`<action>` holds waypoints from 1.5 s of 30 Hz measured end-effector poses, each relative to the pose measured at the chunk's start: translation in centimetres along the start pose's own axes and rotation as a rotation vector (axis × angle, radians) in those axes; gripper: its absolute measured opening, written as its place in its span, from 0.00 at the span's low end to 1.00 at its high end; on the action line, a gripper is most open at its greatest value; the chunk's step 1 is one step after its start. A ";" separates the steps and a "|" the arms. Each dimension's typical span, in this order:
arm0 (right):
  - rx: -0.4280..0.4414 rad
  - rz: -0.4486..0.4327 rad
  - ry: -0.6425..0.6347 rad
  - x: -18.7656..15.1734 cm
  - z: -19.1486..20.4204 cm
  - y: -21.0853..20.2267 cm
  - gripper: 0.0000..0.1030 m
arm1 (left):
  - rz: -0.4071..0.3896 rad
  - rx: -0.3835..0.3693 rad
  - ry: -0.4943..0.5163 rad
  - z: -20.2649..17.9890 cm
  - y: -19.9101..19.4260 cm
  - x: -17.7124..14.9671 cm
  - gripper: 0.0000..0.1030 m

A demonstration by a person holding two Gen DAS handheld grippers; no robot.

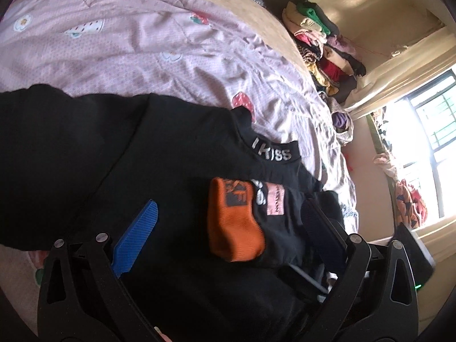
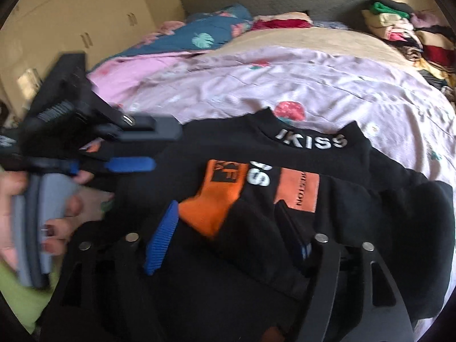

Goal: Fold small clothes
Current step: 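Carry the sleeve across the shirt body and lay it down with the right tool, then grasp the other sleeve's orange cuff with the left tool while the right tool opens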

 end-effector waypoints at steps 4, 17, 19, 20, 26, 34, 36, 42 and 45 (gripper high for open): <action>-0.019 -0.096 0.101 -0.2 -3.3 -4.2 0.79 | 0.038 0.001 0.032 -0.7 1.6 -0.9 0.91; -0.124 -0.304 0.406 -4.0 -12.9 -12.5 0.79 | 0.056 0.114 0.165 -4.5 6.1 -2.3 0.16; -0.140 -0.324 0.433 -4.7 -13.9 -13.5 0.79 | 0.025 0.105 0.197 -5.4 5.2 -2.3 0.12; -0.152 -0.333 0.449 -5.0 -14.4 -14.0 0.79 | 0.011 0.097 0.214 -5.9 4.6 -2.4 0.12; -0.198 -0.367 0.486 -6.1 -15.6 -15.4 0.79 | -0.086 0.011 0.298 -9.4 -0.1 -2.8 0.07; -0.227 -0.349 0.463 -5.5 -14.8 -15.0 0.79 | -0.172 -0.005 0.318 -9.8 -4.4 -3.7 0.06; -0.235 -0.335 0.445 -5.1 -14.3 -14.6 0.79 | -0.162 0.018 0.299 -8.7 -4.0 -3.6 0.06; -0.242 -0.300 0.396 -4.2 -12.4 -13.2 0.79 | -0.122 0.087 0.231 -4.7 -2.5 -3.9 0.07; -0.254 -0.263 0.357 -3.8 -10.9 -11.9 0.79 | -0.099 0.113 0.201 -3.2 -1.9 -3.9 0.07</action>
Point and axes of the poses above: each gripper's, at about its wrist camera, not at the fingertips, and y roughly the way its jaws point, z to its left, x to its top, the point moved 3 cm from there along y, roughly the way its jaws point, and after that the axes turned 14 degrees about z, right-handed, at the moved point
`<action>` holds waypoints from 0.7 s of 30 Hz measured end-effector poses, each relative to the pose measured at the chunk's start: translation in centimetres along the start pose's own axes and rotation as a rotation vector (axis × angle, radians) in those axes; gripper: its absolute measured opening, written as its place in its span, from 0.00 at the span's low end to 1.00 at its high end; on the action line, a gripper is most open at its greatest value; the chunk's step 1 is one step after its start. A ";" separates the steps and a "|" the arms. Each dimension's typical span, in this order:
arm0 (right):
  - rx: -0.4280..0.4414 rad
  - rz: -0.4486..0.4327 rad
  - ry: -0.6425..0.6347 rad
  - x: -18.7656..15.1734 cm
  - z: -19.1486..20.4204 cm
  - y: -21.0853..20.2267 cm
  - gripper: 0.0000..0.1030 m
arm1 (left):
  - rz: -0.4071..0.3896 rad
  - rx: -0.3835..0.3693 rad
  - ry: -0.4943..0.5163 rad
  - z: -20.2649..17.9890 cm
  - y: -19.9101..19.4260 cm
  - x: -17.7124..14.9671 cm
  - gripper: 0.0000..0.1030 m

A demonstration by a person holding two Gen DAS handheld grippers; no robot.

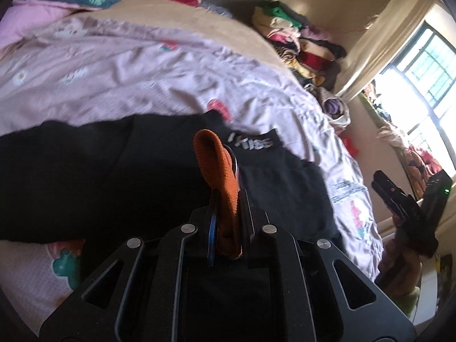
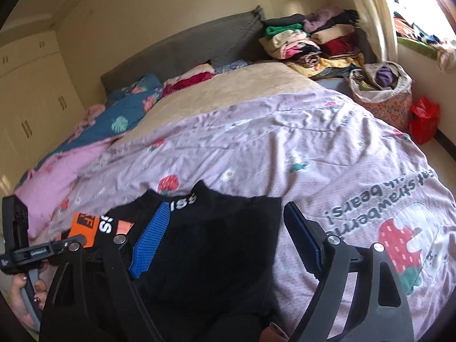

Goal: Fold small clothes
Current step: 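Grasp the other sleeve's orange cuff with the left tool while the right tool opens, then fold the held sleeve across the shirt body and release with the left tool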

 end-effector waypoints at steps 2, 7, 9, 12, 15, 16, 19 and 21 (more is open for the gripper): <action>-0.003 0.027 -0.017 -0.6 0.9 0.8 0.79 | 0.004 0.030 -0.005 0.7 0.2 -0.2 0.07; -0.032 0.086 -0.035 -1.8 2.1 2.5 0.79 | 0.005 0.061 -0.025 2.1 0.3 -0.4 0.10; -0.048 0.099 -0.037 -2.1 2.5 3.0 0.79 | -0.021 0.099 -0.024 2.5 -0.2 -0.6 0.11; -0.054 0.118 -0.050 -3.0 3.2 3.6 0.79 | -0.049 0.137 -0.029 3.0 -1.0 -0.9 0.15; -0.060 0.144 -0.059 -3.8 3.8 4.4 0.79 | -0.045 0.141 -0.014 2.9 -1.1 -1.2 0.19; -0.062 0.157 -0.064 -4.2 4.1 4.7 0.79 | -0.034 0.139 -0.003 2.7 -0.8 -1.4 0.22; -0.068 0.184 -0.079 -5.1 4.8 5.5 0.79 | 0.027 0.143 0.035 2.1 0.8 -2.1 0.36; -0.078 0.207 -0.078 -5.6 4.9 6.1 0.79 | 0.072 0.169 0.048 2.2 2.0 -2.6 0.39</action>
Point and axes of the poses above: each gripper's, at about its wrist camera, not at the fingertips, and y roughly the way its jaws point, z to its left, x to its top, the point moved 3 cm from there along y, roughly the way its jaws point, and after that the axes turned 14 degrees about z, right-handed, at the moved point
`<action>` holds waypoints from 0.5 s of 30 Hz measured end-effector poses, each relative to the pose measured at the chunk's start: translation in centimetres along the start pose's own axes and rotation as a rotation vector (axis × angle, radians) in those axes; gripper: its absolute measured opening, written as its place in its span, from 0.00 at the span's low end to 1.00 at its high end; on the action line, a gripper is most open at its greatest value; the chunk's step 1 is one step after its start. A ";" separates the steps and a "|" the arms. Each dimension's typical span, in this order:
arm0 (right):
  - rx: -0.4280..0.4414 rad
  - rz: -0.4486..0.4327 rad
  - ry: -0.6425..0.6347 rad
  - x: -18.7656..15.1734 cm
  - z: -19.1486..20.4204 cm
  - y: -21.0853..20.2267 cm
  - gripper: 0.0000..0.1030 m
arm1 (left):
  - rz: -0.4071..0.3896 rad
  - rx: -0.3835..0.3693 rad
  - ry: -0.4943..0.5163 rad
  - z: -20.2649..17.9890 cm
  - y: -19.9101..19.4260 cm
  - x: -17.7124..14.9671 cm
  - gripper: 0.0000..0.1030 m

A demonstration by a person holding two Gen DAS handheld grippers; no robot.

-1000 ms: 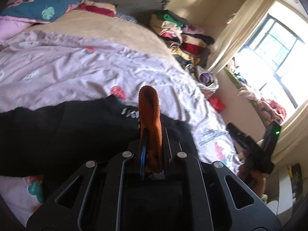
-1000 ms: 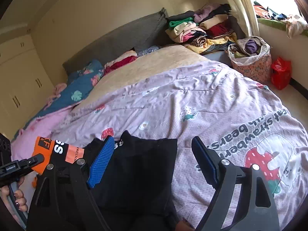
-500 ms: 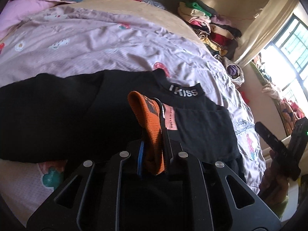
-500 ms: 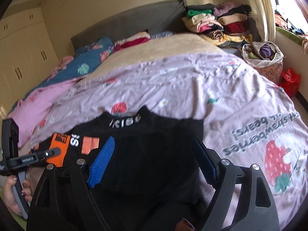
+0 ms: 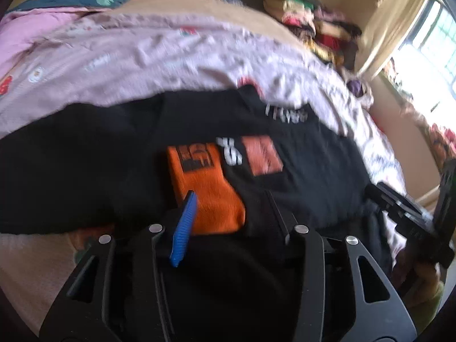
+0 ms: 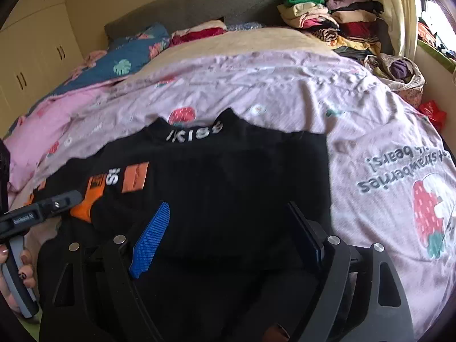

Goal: Fold small clothes
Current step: 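Fold the held sleeve across the shirt body and release with the left tool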

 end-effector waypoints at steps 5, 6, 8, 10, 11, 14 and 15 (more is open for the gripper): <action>-0.074 0.079 0.017 -1.1 -0.1 2.3 0.79 | 0.058 0.040 -0.008 1.0 2.5 -0.8 0.55; -0.083 0.100 0.022 -1.2 -0.3 2.8 0.79 | 0.057 0.033 -0.009 1.2 2.5 -1.0 0.55; -0.090 0.134 0.030 -1.5 -0.6 3.8 0.79 | 0.062 0.020 -0.009 1.2 2.1 -1.2 0.55; -0.096 0.128 0.030 -1.6 -0.5 3.8 0.79 | 0.052 0.005 0.004 1.0 1.1 -1.5 0.57; -0.100 0.116 0.029 -1.5 -0.4 3.5 0.79 | 0.043 0.005 0.011 0.9 0.6 -1.6 0.60; -0.095 0.077 0.031 -1.7 0.0 2.6 0.86 | 0.021 0.008 0.009 1.2 -0.7 -2.0 0.68; -0.094 0.067 0.032 -1.8 0.2 2.3 0.89 | 0.017 0.010 0.003 1.4 -1.0 -2.0 0.71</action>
Point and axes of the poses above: each gripper's, at about its wrist camera, not at the fingertips, and y roughly the way its jaws point, z to its left, x to its top, the point moved 3 cm from there along y, roughly the way its jaws point, and after that the axes turned 14 degrees about z, right-handed, at the moved point
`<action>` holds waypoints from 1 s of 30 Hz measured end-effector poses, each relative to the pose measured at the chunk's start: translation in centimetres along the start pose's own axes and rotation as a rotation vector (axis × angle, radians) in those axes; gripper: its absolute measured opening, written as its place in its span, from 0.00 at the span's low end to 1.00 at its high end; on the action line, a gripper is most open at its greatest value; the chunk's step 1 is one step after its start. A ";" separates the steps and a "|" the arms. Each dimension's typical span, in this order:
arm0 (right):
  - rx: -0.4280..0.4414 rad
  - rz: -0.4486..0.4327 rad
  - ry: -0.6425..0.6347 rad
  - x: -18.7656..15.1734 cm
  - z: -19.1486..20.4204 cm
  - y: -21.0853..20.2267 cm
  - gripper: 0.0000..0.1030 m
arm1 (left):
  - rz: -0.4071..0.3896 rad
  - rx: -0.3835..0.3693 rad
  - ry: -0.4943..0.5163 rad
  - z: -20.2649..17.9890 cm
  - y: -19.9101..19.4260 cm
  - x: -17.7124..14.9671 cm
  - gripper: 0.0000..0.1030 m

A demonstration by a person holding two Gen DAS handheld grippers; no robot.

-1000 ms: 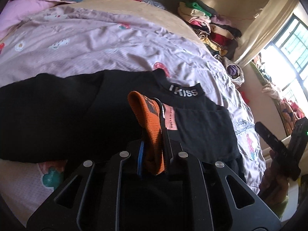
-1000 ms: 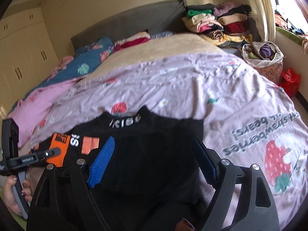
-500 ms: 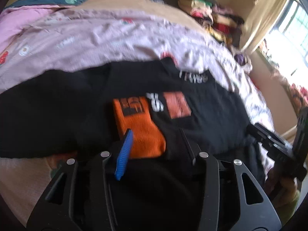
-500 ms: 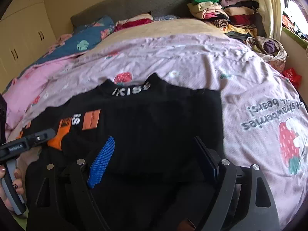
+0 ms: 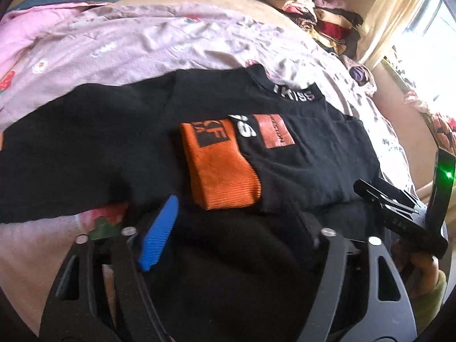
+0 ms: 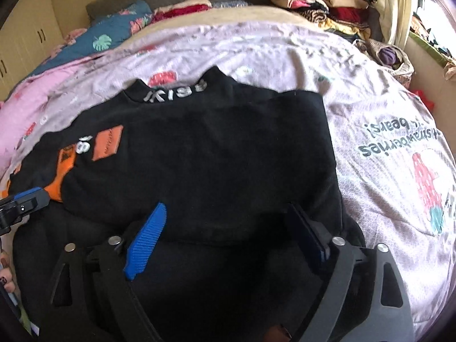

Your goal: Fold small clothes

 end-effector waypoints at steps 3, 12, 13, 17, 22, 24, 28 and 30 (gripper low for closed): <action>-0.007 -0.018 0.000 -0.4 0.6 -0.5 0.95 | -0.015 0.007 -0.034 1.0 -1.0 -0.3 0.82; -0.003 -0.068 -0.073 -0.9 4.5 -2.3 0.96 | -0.048 0.027 -0.087 3.4 -3.1 -1.0 0.91; 0.002 -0.075 -0.084 -0.9 5.0 -2.5 0.96 | -0.054 0.034 -0.099 4.0 -3.4 -1.1 0.91; 0.009 -0.091 -0.115 -1.0 7.0 -3.3 0.96 | -0.069 0.041 -0.144 5.9 -4.3 -1.6 0.91; 0.034 -0.097 -0.139 -0.9 9.5 -3.6 0.96 | -0.098 0.065 -0.195 8.4 -5.8 -2.0 0.91; 0.047 -0.095 -0.150 -0.9 10.6 -3.6 0.96 | -0.109 0.072 -0.217 9.4 -6.4 -2.2 0.91; 0.066 -0.100 -0.195 -0.7 13.4 -3.8 0.96 | -0.128 0.095 -0.255 11.3 -7.3 -2.7 0.91; 0.069 -0.103 -0.216 -0.7 14.8 -4.0 0.96 | -0.134 0.102 -0.276 12.2 -7.6 -2.9 0.91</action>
Point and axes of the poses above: each gripper's, at about its wrist camera, not at the fingertips, and y roughly the way its jaws point, z to its left, x to its top, the point moved 3 cm from there along y, roughly the way its jaws point, and after that the axes turned 14 degrees about z, right-handed, at the moved point
